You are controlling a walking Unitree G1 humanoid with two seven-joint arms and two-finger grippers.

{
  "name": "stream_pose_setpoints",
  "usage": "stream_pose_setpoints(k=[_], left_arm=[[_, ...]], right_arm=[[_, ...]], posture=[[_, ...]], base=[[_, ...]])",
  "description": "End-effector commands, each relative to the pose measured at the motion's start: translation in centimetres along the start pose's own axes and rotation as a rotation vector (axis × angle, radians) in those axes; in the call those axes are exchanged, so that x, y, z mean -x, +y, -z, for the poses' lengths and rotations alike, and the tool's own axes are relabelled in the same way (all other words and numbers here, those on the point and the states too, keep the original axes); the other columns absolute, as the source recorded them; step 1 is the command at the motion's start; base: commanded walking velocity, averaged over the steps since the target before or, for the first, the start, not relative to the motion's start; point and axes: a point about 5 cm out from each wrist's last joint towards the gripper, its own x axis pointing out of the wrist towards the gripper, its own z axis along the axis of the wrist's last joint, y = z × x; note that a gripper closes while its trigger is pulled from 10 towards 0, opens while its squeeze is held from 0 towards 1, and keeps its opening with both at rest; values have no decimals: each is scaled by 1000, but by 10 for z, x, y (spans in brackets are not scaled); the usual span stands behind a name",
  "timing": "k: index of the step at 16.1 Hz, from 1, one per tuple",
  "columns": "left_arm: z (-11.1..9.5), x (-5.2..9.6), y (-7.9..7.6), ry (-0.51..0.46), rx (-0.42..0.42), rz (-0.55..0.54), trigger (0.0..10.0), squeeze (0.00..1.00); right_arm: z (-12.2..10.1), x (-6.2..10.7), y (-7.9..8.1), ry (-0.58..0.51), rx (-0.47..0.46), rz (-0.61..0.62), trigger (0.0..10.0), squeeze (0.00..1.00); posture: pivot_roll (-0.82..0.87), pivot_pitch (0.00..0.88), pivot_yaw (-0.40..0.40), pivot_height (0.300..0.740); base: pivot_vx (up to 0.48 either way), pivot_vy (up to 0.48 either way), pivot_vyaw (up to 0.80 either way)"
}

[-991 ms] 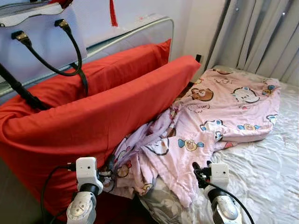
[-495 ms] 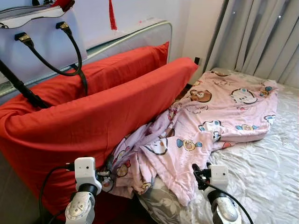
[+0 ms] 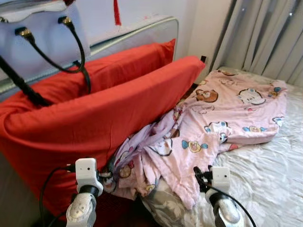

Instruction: Clean up the room

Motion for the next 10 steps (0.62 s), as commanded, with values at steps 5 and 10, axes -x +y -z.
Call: stream_pose_setpoints(k=[5,10], left_arm=[[-3,-1,0,-2,12,-5,10000,0],[-3,-2,-2,0,19,13,10000,0]], right_arm=[[-2,1,-2,-23,-6,13,10000,0],[-2,1,-3,-21,0,14,10000,0]], posture=[[7,0,-30,641],[8,0,-30,641]], base=[[0,0,0],[0,0,0]])
